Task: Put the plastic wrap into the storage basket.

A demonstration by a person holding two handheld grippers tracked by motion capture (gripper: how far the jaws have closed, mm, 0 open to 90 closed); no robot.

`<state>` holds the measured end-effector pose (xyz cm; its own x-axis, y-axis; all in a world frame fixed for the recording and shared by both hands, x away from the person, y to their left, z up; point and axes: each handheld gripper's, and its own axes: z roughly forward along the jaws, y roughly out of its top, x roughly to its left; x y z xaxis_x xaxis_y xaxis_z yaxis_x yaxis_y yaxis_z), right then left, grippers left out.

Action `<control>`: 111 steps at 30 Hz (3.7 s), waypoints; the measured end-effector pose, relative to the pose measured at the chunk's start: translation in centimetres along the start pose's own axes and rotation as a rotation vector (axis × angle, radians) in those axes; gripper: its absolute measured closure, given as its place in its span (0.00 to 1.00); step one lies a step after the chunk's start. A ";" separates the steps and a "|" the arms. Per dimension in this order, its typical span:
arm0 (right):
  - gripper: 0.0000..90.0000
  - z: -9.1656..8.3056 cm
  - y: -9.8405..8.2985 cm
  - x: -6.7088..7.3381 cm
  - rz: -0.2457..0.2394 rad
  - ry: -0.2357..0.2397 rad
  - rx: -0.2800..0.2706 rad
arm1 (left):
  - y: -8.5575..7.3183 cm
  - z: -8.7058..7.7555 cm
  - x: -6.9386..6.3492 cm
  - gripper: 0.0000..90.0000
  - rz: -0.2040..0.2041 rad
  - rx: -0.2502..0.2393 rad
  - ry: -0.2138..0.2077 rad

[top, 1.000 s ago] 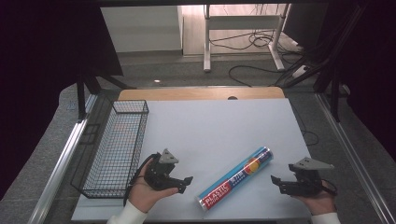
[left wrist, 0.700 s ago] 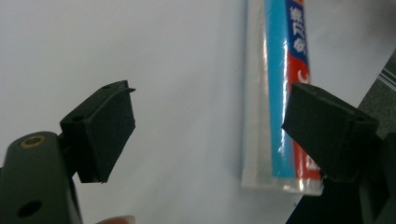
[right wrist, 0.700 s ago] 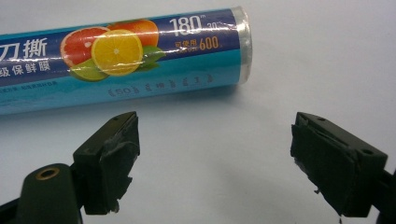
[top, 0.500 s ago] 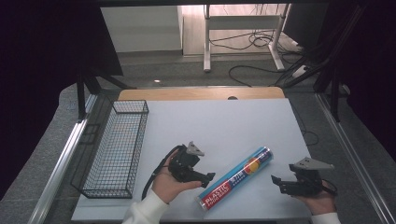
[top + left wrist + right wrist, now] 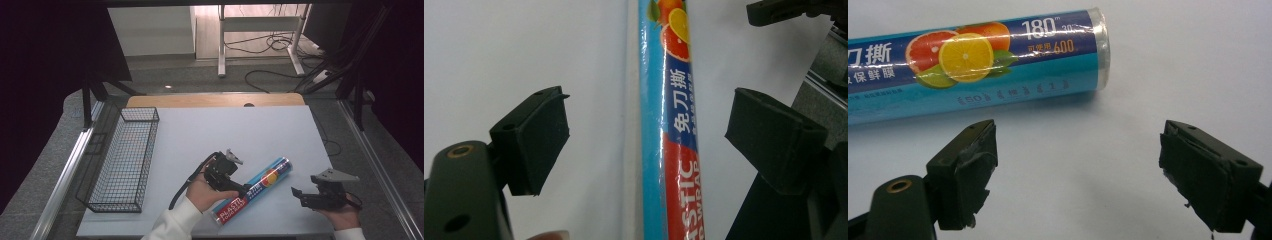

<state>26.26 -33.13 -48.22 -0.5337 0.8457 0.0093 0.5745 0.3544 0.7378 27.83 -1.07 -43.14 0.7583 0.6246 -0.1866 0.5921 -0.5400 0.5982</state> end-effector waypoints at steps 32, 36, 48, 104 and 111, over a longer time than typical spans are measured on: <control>0.18 0.3 -0.3 -0.3 -0.007 -0.025 0.019 | 3.9 9.8 -1.5 0.21 0.036 0.264 -0.004; 0.18 0.3 -0.3 -0.4 -0.008 -0.027 0.019 | 3.8 10.3 -1.5 0.27 0.041 0.291 0.014; 0.18 0.3 -0.4 -0.6 -0.002 -0.033 0.020 | 3.7 10.7 -0.9 0.35 0.026 0.319 -0.010; 0.18 0.5 -0.5 -0.5 0.001 -0.045 0.020 | 4.5 -5.6 9.7 0.35 -0.111 0.242 0.087; 0.18 0.6 -0.5 -0.4 -0.002 -0.043 0.026 | 4.0 -6.8 10.5 0.35 -0.117 0.232 0.114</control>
<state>26.59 -33.40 -48.98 -0.5083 0.8609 -0.0218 0.5892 0.3661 0.7203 36.30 7.12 -37.37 0.6532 0.7426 -0.1478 0.7305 -0.5668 0.3809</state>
